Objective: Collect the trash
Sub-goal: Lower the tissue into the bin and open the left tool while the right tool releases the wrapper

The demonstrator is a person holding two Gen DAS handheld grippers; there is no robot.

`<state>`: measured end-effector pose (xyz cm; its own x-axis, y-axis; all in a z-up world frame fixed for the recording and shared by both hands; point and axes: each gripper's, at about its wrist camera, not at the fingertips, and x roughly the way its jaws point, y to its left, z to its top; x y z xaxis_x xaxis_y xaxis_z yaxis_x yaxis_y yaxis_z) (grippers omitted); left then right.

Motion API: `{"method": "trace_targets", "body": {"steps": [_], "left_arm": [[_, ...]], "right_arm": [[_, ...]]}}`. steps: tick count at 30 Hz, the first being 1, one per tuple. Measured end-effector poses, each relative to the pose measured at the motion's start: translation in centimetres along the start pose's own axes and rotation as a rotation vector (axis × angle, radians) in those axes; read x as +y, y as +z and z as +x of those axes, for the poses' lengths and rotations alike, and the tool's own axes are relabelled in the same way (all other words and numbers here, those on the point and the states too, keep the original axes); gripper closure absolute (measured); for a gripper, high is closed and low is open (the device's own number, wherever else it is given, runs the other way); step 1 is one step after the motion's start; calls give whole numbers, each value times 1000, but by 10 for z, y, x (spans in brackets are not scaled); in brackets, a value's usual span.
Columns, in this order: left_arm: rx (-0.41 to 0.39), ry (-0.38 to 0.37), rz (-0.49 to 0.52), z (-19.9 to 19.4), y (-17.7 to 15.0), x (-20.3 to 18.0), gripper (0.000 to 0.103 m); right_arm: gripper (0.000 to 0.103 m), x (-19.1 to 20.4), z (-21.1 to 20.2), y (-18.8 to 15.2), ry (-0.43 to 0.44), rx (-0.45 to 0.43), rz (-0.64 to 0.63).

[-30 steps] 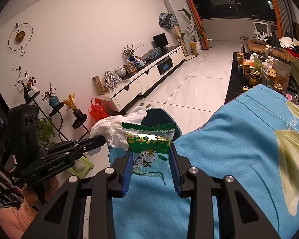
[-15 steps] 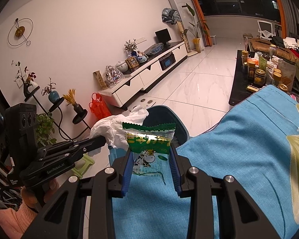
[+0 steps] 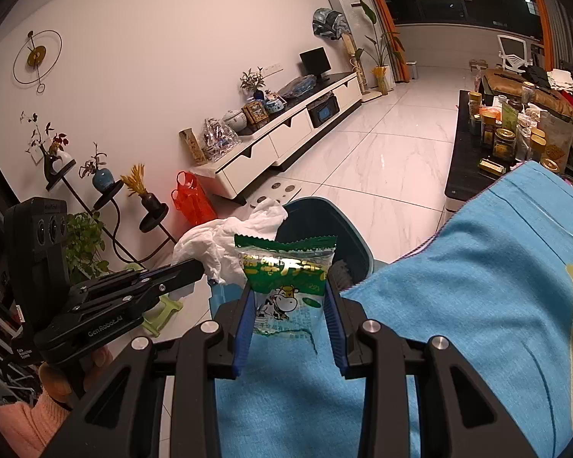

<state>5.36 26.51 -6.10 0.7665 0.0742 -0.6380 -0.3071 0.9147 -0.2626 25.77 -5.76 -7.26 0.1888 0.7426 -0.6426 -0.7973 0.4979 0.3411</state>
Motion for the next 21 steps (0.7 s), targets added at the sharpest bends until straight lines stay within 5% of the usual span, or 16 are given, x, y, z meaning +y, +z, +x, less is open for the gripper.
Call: {"method": "trace_targets", "body": {"steps": [21], "left_arm": [[21, 22, -21, 12, -2, 8, 98]], "right_arm": [[71, 3, 23, 4, -5, 30, -6]]}}
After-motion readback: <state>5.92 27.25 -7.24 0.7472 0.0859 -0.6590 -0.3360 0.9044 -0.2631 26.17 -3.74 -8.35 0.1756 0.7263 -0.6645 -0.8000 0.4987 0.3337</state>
